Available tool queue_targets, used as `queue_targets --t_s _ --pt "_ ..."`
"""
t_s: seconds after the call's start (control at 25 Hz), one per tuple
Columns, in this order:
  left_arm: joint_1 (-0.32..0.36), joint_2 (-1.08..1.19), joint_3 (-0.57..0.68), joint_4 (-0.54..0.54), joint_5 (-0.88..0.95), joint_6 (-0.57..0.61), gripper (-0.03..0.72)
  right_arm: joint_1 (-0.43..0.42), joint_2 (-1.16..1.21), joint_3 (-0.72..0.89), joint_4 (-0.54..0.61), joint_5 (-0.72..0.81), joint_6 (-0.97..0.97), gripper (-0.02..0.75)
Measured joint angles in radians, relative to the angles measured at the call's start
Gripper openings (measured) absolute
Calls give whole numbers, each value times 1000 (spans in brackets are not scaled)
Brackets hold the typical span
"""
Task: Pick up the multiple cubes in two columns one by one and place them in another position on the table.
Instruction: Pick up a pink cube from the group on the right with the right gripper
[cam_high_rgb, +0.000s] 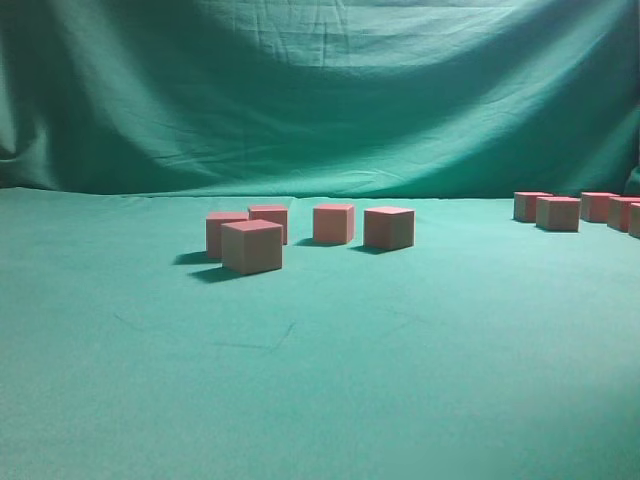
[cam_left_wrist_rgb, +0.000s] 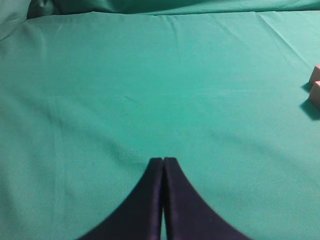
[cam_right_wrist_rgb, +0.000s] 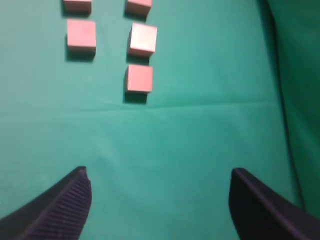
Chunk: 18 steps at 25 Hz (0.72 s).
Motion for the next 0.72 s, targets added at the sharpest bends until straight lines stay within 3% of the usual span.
queue_targets --t_s 0.36,0.72 --pt "0 0 0 0 0 0 0 -4 -2 145 63 -114 2 561" --pt "0 0 0 0 0 0 0 -4 -2 159 64 -143 -15 561"
